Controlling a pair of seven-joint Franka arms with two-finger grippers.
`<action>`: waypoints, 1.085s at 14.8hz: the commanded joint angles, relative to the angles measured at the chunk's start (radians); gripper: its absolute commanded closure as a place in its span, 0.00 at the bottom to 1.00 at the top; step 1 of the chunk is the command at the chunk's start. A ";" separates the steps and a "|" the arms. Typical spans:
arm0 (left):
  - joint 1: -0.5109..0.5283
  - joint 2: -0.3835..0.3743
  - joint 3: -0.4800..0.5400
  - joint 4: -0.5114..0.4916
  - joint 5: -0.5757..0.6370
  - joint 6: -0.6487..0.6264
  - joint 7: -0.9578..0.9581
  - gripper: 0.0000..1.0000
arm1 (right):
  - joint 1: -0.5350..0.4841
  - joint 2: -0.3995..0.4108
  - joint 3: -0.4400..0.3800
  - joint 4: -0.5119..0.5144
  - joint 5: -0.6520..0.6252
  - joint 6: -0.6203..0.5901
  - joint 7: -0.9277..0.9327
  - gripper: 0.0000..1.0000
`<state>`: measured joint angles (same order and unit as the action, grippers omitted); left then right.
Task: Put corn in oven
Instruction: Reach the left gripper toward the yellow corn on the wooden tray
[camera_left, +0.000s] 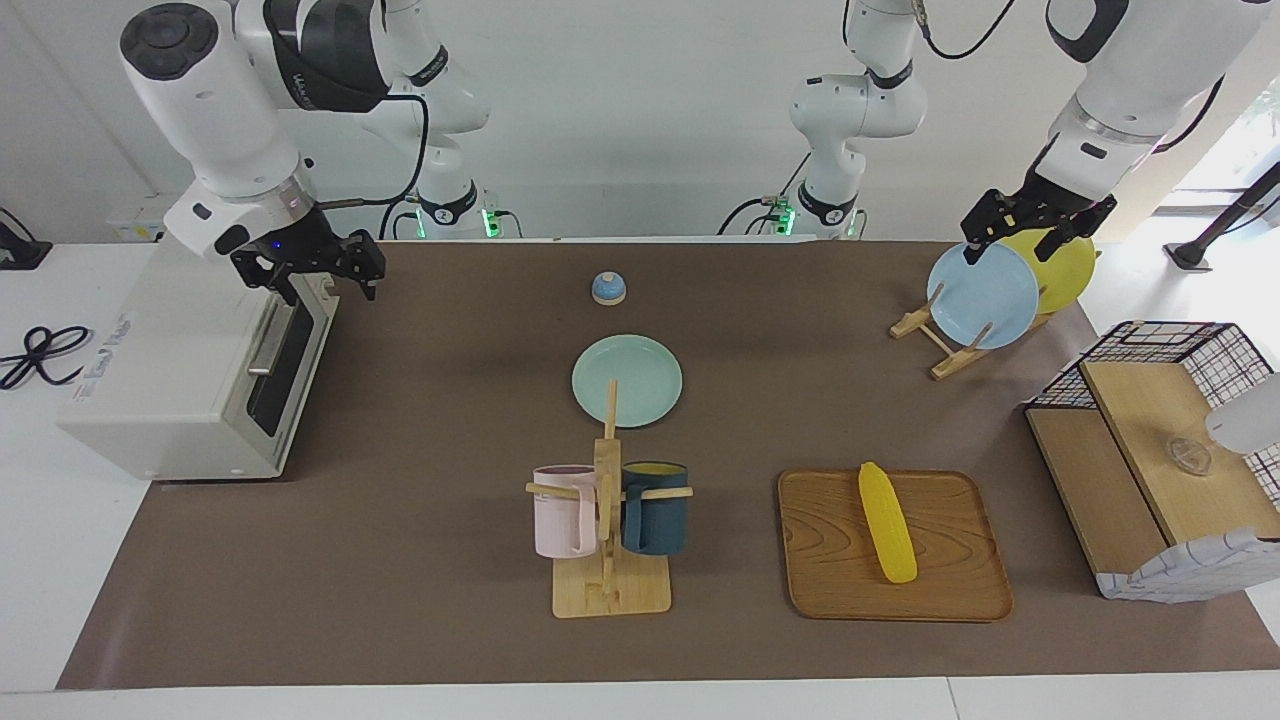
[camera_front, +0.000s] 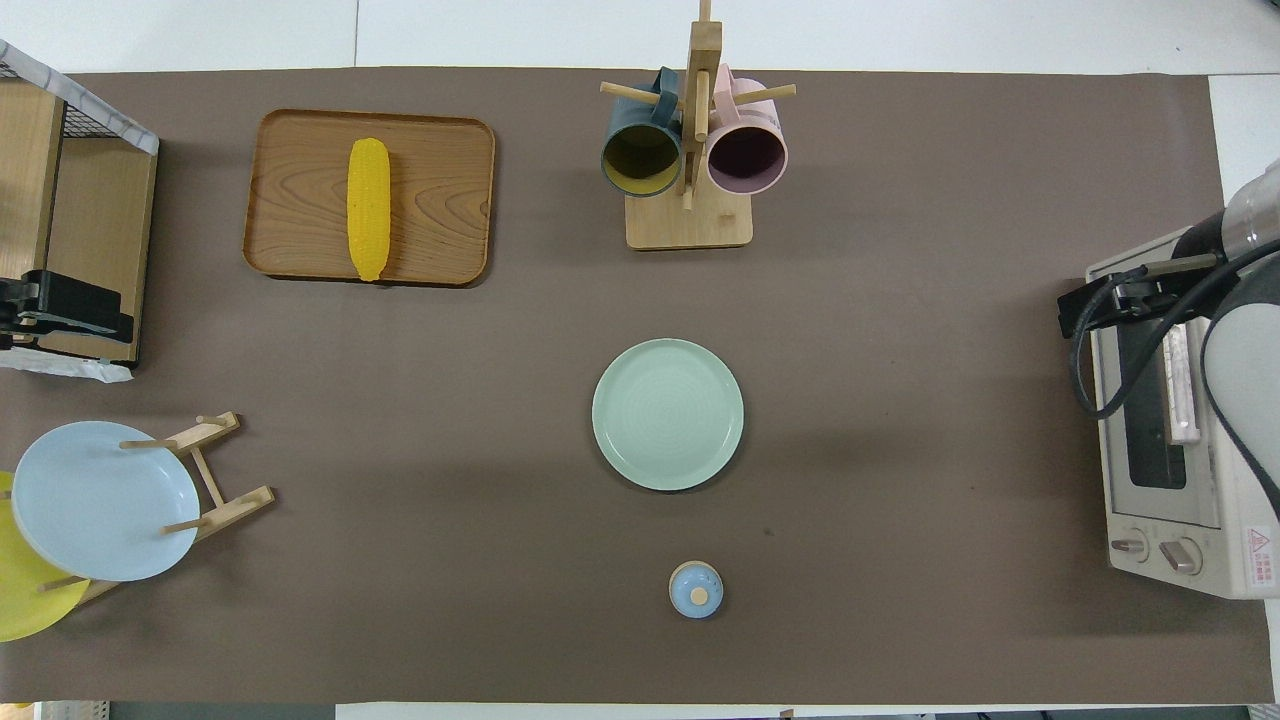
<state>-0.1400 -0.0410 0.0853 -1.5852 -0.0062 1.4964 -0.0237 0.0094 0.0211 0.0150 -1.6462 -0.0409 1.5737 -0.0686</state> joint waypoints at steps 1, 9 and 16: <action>-0.006 0.000 -0.001 -0.002 0.023 0.010 -0.001 0.00 | -0.005 -0.009 0.003 0.003 0.022 -0.009 0.013 0.00; 0.002 0.000 -0.001 -0.006 0.011 0.015 -0.008 0.00 | -0.041 -0.038 -0.006 -0.078 0.018 0.044 -0.112 1.00; -0.026 0.231 -0.002 0.019 -0.052 0.227 -0.007 0.00 | -0.155 -0.113 -0.009 -0.303 -0.037 0.230 -0.208 1.00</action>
<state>-0.1525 0.0610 0.0765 -1.6033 -0.0300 1.6634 -0.0239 -0.1399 -0.0365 -0.0028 -1.8613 -0.0502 1.7557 -0.2791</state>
